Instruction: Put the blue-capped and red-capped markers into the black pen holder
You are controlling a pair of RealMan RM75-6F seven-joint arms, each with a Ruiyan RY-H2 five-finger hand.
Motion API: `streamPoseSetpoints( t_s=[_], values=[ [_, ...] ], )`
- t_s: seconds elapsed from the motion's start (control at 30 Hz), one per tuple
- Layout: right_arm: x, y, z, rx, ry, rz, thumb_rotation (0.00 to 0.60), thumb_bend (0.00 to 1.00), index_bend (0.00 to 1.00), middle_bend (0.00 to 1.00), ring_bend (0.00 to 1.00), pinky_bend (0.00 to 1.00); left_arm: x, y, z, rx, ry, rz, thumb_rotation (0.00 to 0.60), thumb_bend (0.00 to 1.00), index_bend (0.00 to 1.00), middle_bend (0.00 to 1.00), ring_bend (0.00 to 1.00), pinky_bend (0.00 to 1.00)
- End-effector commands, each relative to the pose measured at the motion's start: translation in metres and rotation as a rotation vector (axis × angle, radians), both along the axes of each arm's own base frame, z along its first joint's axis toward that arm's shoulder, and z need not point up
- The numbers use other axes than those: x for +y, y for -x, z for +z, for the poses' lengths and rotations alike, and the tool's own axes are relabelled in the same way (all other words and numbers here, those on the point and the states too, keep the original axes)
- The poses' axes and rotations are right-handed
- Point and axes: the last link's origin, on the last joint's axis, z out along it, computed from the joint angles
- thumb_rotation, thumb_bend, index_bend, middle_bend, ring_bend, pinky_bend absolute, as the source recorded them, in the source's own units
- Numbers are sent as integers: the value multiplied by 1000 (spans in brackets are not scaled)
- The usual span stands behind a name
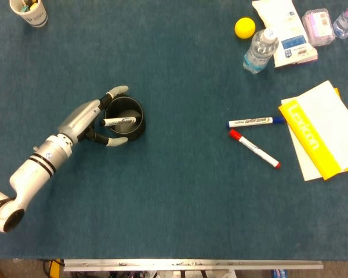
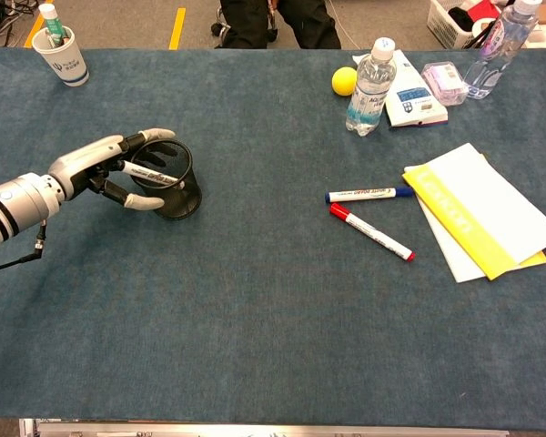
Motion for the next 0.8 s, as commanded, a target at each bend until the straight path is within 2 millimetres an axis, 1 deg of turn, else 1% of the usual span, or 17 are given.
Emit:
streamPoseSetpoints(
  t_s=[0.03, 0.37, 0.6, 0.7, 0.8],
  values=[
    [1, 1, 1, 1, 2, -3, 600, 129, 309, 279, 177, 123, 1, 0, -2, -14, 3, 15, 539, 168, 66, 167, 169, 219],
    [2, 2, 2, 0, 4, -5, 600, 129, 309, 279, 177, 123, -2, -1, -10, -62, 12, 59, 539, 168, 125, 212, 183, 224],
    [3, 2, 3, 0, 7, -7, 600, 129, 309, 280, 177, 123, -3, -2, -17, -115, 7, 106, 540, 168, 199, 288, 271, 224],
    [4, 2, 4, 2, 3, -8, 600, 130, 309, 280, 177, 123, -3, -2, -18, -131, -1, 118, 536, 168, 227, 323, 293, 224],
    [3, 1, 3, 5, -6, -4, 600, 129, 309, 280, 177, 123, -3, -3, -16, -133, -10, 113, 539, 168, 235, 349, 303, 224]
  ],
)
